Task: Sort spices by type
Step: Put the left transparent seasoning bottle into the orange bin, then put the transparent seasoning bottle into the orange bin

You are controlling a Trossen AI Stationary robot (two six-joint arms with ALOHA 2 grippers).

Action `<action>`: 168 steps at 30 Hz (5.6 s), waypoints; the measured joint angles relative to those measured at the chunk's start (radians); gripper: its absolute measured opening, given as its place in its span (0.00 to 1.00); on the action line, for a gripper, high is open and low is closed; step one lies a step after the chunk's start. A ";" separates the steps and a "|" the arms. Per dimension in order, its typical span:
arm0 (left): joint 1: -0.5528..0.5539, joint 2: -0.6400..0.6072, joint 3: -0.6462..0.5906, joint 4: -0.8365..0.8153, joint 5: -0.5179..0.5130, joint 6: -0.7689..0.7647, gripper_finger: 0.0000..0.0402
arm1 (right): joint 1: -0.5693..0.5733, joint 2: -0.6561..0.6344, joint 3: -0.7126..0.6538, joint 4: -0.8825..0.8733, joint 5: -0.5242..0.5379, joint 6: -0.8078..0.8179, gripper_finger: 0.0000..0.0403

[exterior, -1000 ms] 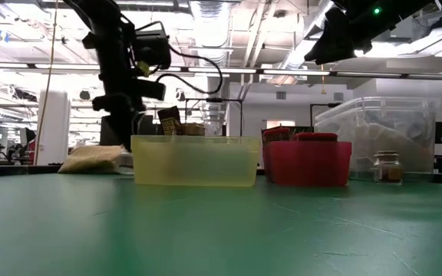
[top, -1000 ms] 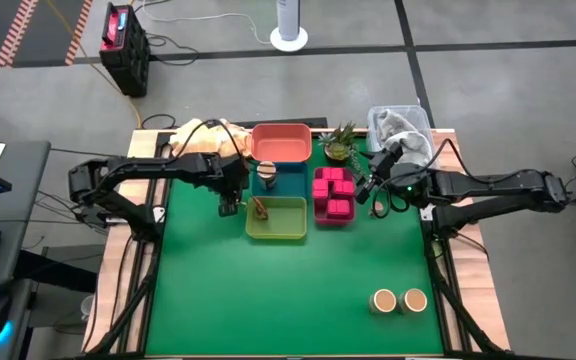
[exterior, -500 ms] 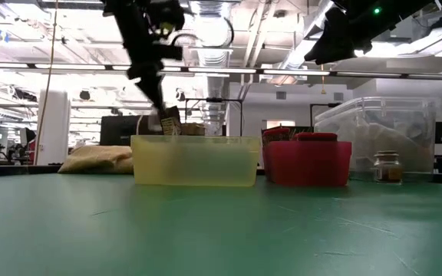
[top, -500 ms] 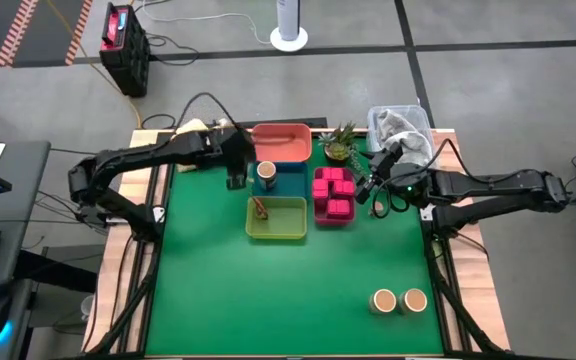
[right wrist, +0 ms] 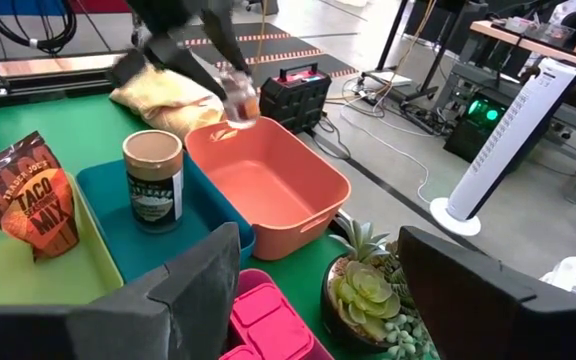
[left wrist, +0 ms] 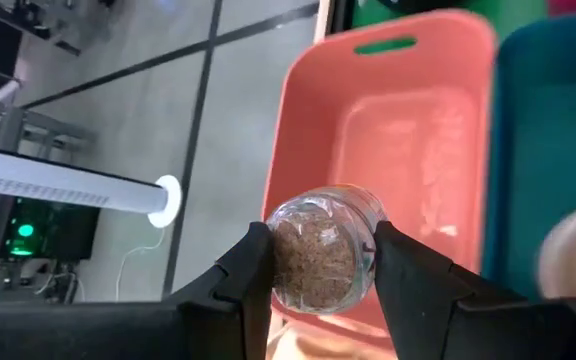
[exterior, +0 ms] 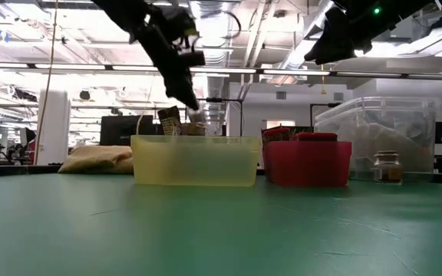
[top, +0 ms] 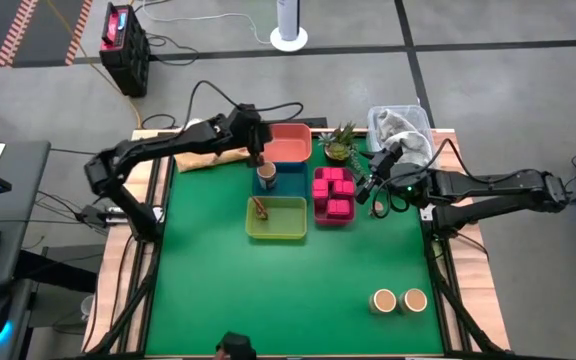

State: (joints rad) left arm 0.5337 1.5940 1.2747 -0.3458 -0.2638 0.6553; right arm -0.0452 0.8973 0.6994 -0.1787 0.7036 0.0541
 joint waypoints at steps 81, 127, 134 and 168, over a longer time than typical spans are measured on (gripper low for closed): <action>-0.540 -0.205 -0.291 0.108 0.123 -0.236 0.56 | 0.107 0.204 0.215 -0.791 -0.272 0.649 0.75; -0.594 -0.385 -0.681 0.357 0.069 -0.353 0.56 | 0.013 0.319 -0.019 -0.747 -0.321 1.084 0.91; -0.594 -0.385 -0.681 0.352 0.055 -0.353 0.56 | -0.026 0.319 -0.066 -0.628 -0.367 1.035 0.85; -0.593 -0.676 -0.681 0.200 -0.052 -0.459 0.56 | -0.008 0.501 0.551 -0.937 -0.419 0.678 0.49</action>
State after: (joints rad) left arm -0.0589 0.9176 0.5938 -0.1460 -0.3163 0.1968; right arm -0.0529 1.3983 1.2505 -1.1160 0.2851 0.7316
